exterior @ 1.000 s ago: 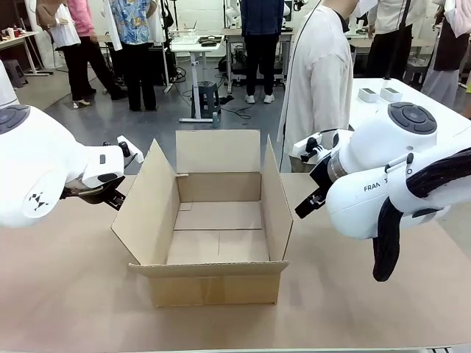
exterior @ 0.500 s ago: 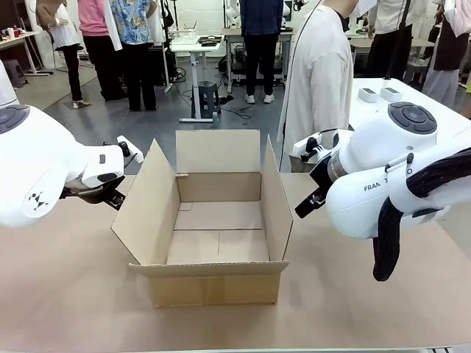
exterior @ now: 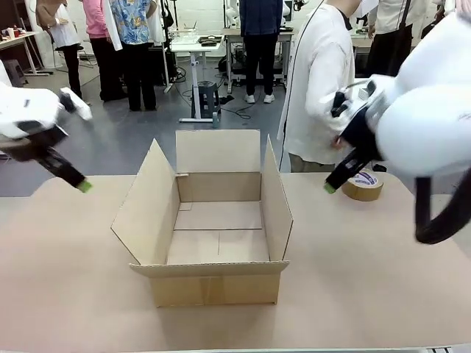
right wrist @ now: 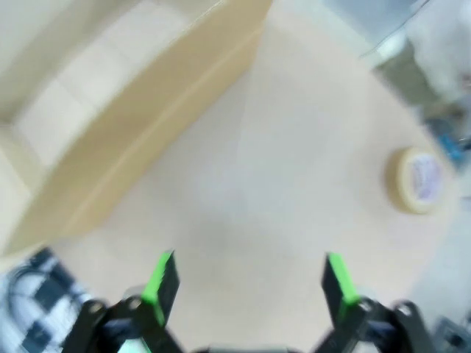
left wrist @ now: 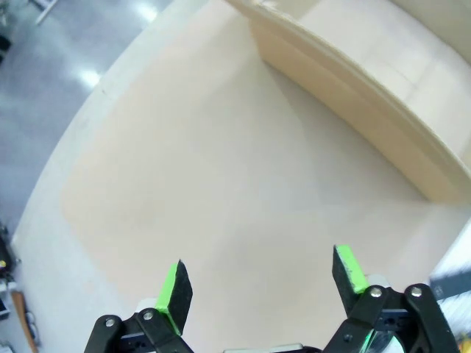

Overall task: Wrap the clocks to prevent damage.
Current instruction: Open the side flaps of the Package Box.

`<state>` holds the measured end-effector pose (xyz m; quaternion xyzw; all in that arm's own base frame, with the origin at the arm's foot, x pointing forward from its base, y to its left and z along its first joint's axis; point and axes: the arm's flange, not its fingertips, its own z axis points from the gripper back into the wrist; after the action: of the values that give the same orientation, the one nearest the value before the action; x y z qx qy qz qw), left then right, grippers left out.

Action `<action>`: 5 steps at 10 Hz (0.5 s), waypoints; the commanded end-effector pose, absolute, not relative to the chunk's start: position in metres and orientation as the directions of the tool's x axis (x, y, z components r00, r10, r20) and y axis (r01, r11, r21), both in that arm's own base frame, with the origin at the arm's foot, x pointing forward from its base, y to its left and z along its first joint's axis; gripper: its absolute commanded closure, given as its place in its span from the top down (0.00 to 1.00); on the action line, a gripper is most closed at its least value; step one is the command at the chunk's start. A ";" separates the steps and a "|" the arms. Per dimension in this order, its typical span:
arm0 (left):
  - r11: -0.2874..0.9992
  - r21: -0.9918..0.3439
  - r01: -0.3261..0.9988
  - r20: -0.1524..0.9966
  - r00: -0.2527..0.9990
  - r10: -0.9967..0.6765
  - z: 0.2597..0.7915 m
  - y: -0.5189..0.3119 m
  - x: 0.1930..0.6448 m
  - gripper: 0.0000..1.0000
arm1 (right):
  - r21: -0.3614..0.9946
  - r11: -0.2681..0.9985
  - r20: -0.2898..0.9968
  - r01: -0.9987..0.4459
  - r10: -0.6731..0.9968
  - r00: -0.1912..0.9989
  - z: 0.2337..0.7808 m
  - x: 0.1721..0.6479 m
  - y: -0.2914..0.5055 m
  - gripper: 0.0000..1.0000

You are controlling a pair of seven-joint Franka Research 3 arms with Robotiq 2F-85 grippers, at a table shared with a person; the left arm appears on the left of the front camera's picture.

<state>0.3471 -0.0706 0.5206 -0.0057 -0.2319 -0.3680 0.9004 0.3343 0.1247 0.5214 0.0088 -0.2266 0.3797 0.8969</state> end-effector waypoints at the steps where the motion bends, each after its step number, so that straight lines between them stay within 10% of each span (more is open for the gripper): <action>1: 0.630 0.183 0.755 0.392 0.532 -0.751 0.564 -0.049 0.313 1.00 | -0.213 0.589 0.342 -0.779 0.792 0.506 0.579 0.297 0.101 1.00; 5: 0.652 0.169 0.739 0.400 0.553 -0.730 0.572 -0.050 0.308 1.00 | -0.189 0.638 0.375 -0.746 0.749 0.546 0.587 0.287 0.101 1.00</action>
<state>0.3021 -0.0482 0.5826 -0.0070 -0.2253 -0.4222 0.8780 0.2777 0.0929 0.6014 -0.0130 -0.2235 0.4229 0.8781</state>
